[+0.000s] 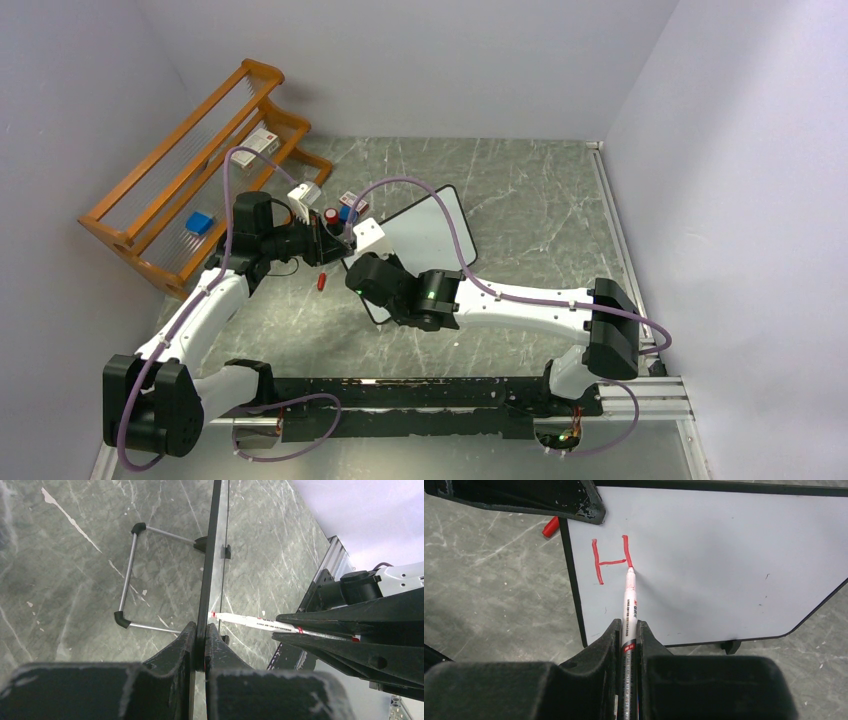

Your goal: Write a sentence on the whiteboard

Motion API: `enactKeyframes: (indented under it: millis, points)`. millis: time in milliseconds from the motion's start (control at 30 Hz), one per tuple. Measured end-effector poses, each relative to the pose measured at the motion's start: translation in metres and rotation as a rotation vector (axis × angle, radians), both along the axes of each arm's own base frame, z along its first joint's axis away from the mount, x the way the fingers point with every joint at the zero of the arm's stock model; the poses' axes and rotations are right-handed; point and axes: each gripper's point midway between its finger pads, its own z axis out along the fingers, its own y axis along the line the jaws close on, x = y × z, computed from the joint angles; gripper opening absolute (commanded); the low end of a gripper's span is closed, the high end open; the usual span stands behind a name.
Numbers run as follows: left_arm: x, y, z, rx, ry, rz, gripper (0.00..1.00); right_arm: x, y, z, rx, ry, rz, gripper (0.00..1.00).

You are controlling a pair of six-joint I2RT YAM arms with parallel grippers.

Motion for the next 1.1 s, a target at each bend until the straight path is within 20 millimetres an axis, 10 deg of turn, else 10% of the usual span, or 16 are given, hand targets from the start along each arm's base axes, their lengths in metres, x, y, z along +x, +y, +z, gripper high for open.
enactKeyframes:
  millis: [1100]
  points:
    - [0.0,-0.001,0.001,-0.004,0.0,-0.005,0.05,-0.01,-0.011,0.0,0.036,0.03,0.012,0.0]
